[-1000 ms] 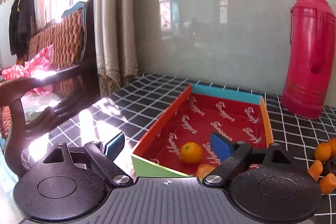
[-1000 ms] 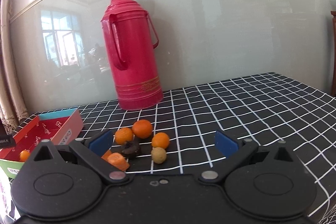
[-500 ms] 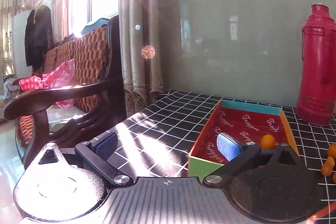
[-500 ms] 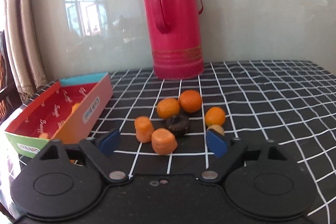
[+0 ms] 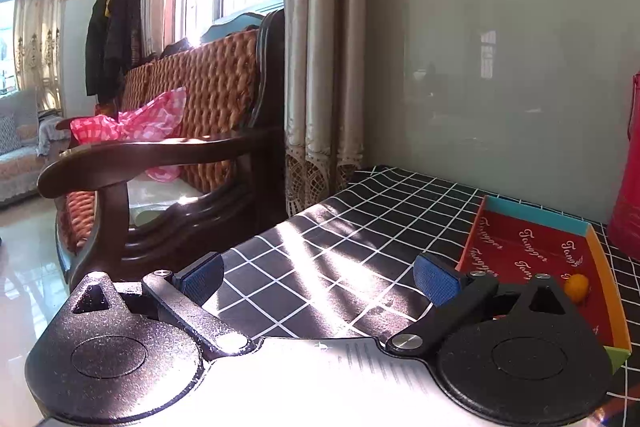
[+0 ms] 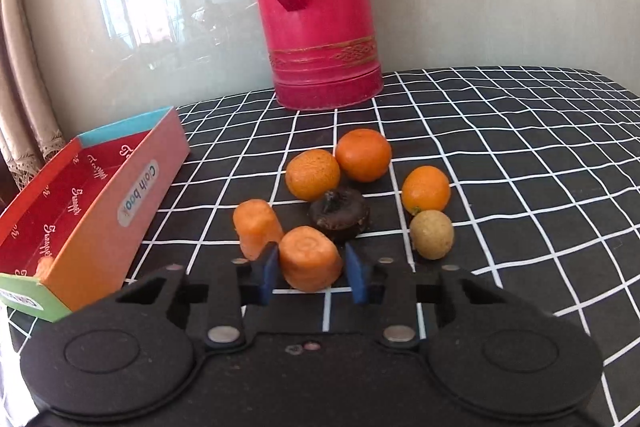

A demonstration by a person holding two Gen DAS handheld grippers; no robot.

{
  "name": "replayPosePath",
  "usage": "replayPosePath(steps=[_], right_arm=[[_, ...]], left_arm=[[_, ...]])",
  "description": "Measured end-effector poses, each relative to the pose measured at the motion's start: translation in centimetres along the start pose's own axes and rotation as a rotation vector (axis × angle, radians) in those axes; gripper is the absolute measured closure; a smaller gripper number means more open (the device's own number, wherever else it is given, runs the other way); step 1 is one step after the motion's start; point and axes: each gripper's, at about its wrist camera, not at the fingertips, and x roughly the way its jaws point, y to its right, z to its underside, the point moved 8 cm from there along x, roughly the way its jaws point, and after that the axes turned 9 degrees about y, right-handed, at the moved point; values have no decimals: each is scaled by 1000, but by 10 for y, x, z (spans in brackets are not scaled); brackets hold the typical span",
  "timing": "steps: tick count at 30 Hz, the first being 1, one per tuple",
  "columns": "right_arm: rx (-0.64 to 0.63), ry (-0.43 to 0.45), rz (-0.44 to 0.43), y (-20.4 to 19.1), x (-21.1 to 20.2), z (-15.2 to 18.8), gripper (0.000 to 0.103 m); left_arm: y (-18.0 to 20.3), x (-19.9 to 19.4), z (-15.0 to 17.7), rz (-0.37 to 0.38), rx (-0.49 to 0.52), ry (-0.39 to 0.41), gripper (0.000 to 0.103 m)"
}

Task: Organize fruits
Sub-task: 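Grasp a carrot piece with the right gripper and lift it, then release the carrot piece into the box from the right gripper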

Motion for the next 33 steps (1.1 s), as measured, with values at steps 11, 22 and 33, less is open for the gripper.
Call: replayPosePath(steps=[11,22,33], right_arm=[[41,132,-202,-43,-28,-23,77],[-40,120,-422,-134,-31,-23,77],[-130,205,-476,-161,-56,-23,32]], left_arm=[[-33,8,5,-70,-8,-19,2],[-65,9,8,-128,-11,-18,2],[-69,10,7,-127,-8,-17,2]])
